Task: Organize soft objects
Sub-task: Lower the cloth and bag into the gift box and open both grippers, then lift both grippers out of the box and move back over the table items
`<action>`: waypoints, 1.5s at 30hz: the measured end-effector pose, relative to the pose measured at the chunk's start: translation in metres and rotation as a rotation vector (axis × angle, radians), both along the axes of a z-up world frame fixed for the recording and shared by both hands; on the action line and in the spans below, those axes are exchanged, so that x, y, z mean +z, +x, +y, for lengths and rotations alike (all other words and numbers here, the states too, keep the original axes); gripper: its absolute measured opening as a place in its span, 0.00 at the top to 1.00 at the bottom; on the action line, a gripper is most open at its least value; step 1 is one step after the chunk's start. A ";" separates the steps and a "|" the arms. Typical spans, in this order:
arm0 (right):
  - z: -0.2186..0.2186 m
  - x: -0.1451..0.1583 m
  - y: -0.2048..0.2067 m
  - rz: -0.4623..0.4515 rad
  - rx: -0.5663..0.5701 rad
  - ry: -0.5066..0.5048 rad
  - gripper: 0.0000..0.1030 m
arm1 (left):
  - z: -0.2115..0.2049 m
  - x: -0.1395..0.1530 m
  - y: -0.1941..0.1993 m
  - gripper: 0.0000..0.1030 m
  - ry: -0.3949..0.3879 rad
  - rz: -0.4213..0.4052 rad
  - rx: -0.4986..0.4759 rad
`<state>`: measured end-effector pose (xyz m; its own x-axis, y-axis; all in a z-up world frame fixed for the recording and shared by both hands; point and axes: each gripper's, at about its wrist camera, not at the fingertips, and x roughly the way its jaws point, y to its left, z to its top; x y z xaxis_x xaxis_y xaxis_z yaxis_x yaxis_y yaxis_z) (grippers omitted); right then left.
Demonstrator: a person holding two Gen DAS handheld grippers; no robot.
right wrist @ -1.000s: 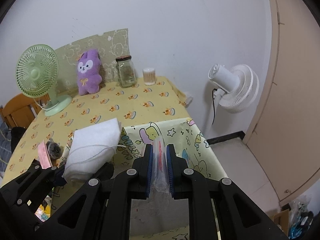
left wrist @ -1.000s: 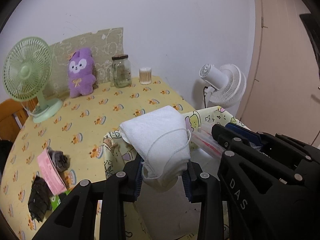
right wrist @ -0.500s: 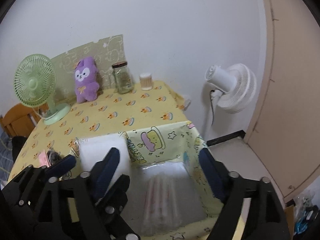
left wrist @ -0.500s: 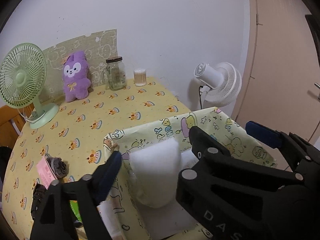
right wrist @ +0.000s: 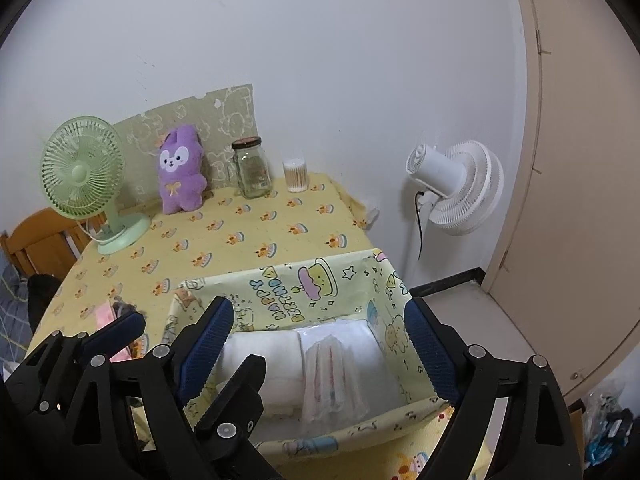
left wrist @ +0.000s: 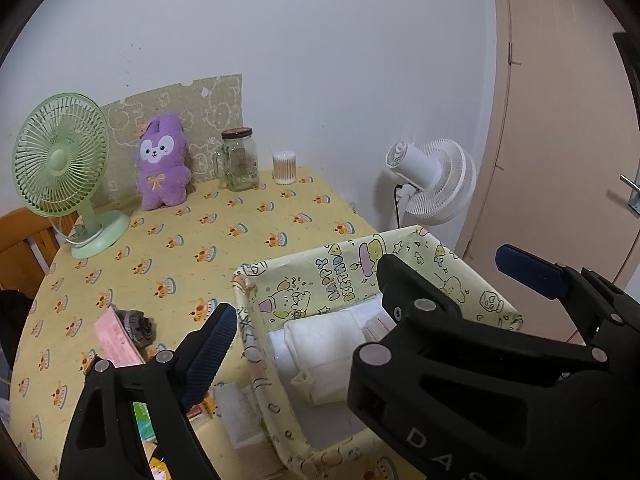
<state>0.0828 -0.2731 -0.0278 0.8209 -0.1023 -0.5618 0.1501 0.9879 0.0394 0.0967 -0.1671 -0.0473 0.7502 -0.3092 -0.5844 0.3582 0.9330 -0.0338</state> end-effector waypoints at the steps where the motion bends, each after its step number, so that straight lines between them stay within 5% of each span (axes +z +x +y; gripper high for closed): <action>1: 0.002 0.002 -0.002 -0.004 0.000 -0.002 0.13 | 0.001 0.002 -0.002 0.12 -0.002 -0.002 0.000; 45: 0.104 0.051 -0.061 -0.093 0.079 -0.037 0.05 | 0.101 0.044 -0.067 0.07 -0.009 -0.128 0.118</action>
<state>0.0217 -0.1691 0.0236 0.8756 -0.0548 -0.4800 0.0696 0.9975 0.0131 0.0299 -0.0664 -0.0028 0.8495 -0.2197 -0.4796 0.2483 0.9687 -0.0039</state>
